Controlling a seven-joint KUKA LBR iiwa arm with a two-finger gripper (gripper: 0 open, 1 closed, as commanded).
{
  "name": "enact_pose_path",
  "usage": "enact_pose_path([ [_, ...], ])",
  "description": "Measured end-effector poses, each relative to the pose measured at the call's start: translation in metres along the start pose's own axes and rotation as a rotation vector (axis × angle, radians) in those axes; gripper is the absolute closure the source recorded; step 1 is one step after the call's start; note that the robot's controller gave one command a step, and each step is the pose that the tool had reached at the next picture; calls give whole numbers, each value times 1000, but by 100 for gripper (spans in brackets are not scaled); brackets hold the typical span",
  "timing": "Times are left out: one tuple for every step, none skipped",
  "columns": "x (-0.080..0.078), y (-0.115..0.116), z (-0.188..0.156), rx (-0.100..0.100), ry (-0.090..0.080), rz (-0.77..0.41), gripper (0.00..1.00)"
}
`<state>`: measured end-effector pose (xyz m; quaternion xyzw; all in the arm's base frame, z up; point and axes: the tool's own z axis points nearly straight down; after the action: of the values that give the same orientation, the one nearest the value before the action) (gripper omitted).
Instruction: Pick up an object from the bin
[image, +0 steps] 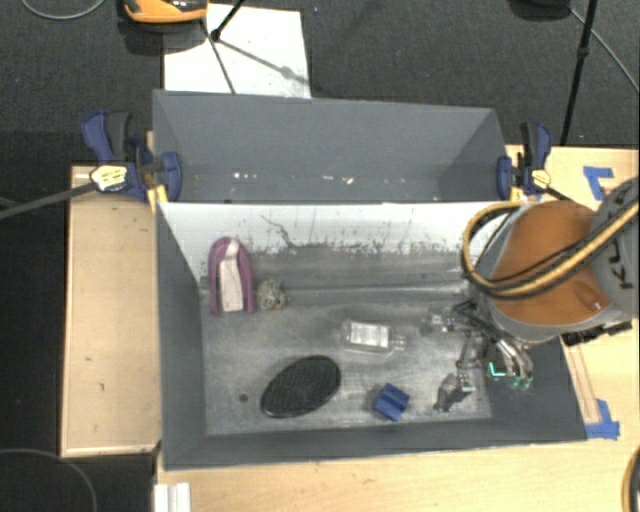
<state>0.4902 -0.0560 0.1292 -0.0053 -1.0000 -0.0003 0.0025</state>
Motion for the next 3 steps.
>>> enact_pose_path([
  [-12,92,60,-2,-1,126,0],
  [3,157,59,-3,-3,128,0],
  [3,153,58,-1,-4,129,100],
])
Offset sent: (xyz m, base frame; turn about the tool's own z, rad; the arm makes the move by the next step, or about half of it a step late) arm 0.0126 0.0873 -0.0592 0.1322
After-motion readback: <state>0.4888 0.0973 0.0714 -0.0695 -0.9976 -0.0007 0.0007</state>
